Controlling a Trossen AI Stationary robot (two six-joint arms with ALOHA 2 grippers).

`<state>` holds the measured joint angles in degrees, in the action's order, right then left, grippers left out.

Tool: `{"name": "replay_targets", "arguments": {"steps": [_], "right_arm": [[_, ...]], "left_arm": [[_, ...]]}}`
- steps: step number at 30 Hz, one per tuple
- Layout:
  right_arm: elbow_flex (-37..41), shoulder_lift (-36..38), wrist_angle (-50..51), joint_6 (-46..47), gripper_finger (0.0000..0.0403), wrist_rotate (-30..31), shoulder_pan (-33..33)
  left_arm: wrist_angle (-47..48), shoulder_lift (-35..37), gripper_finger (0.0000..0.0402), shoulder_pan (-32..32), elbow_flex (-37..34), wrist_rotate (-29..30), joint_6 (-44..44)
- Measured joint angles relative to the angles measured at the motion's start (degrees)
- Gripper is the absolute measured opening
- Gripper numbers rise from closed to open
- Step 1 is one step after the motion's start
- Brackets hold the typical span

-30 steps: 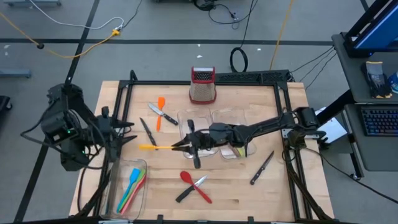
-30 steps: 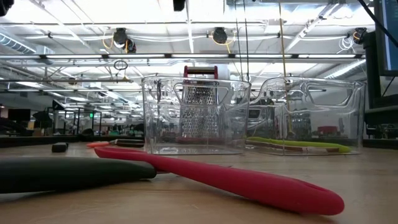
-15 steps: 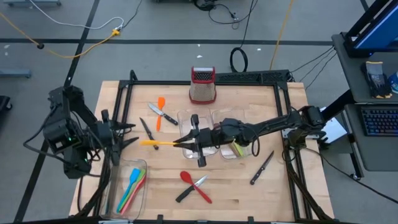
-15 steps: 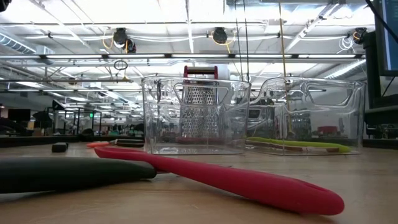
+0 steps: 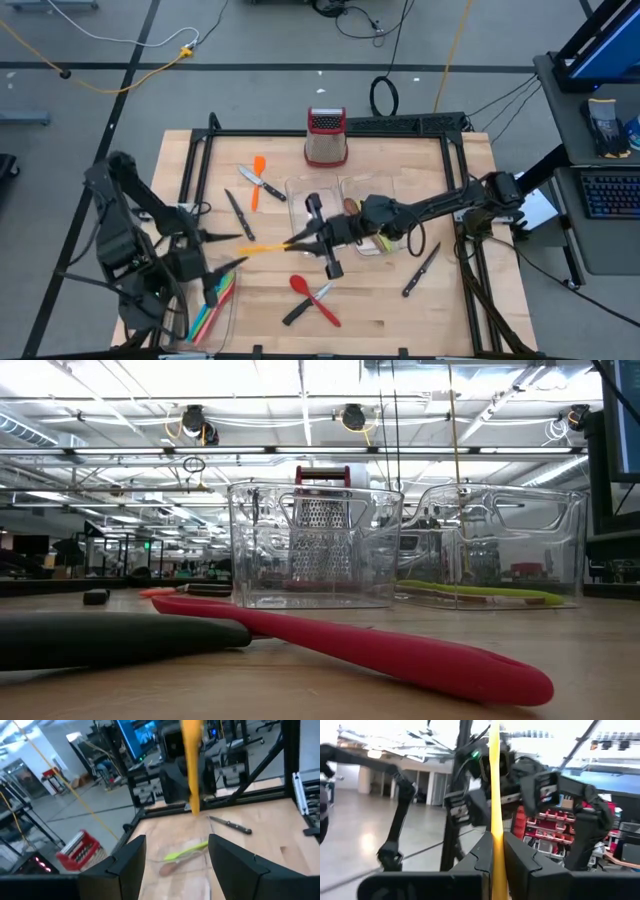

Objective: Pick & Place Kitchen Items
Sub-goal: Put the yellow spatula into the left transparent bin

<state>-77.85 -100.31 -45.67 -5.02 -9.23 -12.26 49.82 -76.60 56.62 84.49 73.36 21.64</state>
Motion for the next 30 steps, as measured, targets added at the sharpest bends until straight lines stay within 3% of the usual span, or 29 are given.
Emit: {"name": "replay_targets", "arguments": {"steps": [6, 9, 30], "right_arm": [[2.09, -0.07, -1.61, -3.56, 0.0016, 0.05, -1.74], [2.52, -0.07, -2.12, -4.59, 0.0016, 0.04, -2.40], [2.54, -0.11, -2.56, -9.40, 0.0016, 0.15, -4.36]], "left_arm": [[-17.06, -1.61, 0.0218, -3.68, 0.00, -8.56, -15.53], [-21.65, -1.51, 0.0218, -5.39, 0.00, -12.95, -18.69], [-30.96, -2.29, 0.0218, -12.96, 0.00, -31.78, -26.05]]}}
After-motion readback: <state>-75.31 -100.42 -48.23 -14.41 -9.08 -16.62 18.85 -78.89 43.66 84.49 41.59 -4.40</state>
